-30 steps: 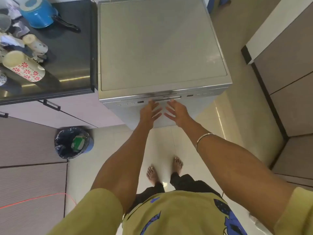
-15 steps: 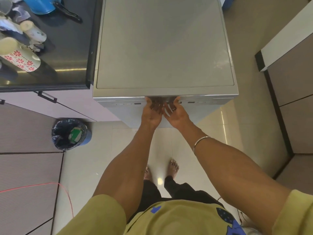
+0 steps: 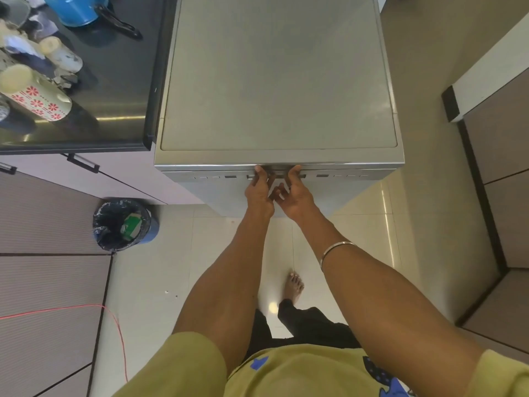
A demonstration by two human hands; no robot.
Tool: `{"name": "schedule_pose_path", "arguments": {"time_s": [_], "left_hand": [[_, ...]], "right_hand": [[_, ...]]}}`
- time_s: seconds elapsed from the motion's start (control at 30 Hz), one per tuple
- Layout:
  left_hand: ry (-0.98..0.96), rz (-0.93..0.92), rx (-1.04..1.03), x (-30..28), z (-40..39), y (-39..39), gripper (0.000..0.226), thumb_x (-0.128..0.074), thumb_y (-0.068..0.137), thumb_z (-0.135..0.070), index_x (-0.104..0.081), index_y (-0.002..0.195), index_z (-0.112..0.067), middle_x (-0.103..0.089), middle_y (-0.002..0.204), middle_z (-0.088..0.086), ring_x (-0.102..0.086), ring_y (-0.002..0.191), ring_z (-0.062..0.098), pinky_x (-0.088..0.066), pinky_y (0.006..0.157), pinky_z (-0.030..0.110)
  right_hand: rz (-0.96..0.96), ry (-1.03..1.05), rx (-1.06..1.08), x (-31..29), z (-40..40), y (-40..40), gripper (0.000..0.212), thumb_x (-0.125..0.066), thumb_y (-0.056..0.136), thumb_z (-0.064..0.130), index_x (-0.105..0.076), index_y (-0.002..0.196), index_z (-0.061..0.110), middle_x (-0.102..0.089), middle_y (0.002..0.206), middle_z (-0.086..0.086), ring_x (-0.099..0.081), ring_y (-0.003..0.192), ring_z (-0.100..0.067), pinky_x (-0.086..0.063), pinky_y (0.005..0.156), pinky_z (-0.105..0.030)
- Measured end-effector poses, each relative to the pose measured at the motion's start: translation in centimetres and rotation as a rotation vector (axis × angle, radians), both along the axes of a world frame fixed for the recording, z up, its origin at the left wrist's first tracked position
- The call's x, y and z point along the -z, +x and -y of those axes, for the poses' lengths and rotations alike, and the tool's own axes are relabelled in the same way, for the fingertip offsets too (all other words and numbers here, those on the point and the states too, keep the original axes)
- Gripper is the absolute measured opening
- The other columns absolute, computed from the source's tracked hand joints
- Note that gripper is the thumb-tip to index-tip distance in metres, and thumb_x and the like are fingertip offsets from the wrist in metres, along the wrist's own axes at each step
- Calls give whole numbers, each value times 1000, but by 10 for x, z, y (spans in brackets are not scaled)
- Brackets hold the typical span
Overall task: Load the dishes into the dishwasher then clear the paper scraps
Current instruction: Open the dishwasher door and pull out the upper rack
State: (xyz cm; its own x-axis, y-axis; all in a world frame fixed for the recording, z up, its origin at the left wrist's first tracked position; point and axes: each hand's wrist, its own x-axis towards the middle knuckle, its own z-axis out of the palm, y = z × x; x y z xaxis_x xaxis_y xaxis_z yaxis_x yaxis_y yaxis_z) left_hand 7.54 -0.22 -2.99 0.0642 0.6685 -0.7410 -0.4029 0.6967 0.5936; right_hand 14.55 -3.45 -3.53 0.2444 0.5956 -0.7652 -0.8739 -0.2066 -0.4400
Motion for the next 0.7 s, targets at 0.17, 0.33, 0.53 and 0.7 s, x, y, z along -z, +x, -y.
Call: {"name": "schedule_pose_path", "arguments": {"time_s": [0.17, 0.33, 0.53, 0.7], "left_hand": [[-69, -110, -101, -1, 6, 10, 38, -73, 82, -48, -69, 97, -13, -74, 101, 6, -70, 88, 14, -59, 69, 36], [-171, -340, -155, 6, 36, -2, 50, -82, 62, -64, -64, 73, -19, -73, 75, 1, -72, 71, 16, -62, 76, 38], [24, -738, 97, 3, 47, -16, 64, -59, 72, -81, -62, 76, -17, -67, 70, -1, -69, 66, 18, -61, 66, 37], [279, -1302, 395, -11, 48, -38, 66, -48, 79, -83, -52, 66, -18, -58, 61, -2, -57, 56, 16, -43, 53, 24]], "right_hand": [[127, -104, -114, -2, -3, 3, 69, -57, 86, 63, -51, 135, 15, -53, 132, -10, -50, 111, -24, -53, 82, -35], [101, -213, -33, 5, 18, -26, 83, -74, 65, 69, -54, 123, 13, -67, 114, -12, -66, 96, -23, -60, 84, -42], [209, -286, -264, -3, 41, -9, 72, -66, 75, 70, -57, 122, 16, -65, 109, -3, -59, 105, -20, -53, 80, -36], [700, -393, -855, -17, 55, -11, 91, -20, 83, 86, -72, 89, 11, -74, 79, -2, -67, 73, -16, -54, 72, -31]]}}
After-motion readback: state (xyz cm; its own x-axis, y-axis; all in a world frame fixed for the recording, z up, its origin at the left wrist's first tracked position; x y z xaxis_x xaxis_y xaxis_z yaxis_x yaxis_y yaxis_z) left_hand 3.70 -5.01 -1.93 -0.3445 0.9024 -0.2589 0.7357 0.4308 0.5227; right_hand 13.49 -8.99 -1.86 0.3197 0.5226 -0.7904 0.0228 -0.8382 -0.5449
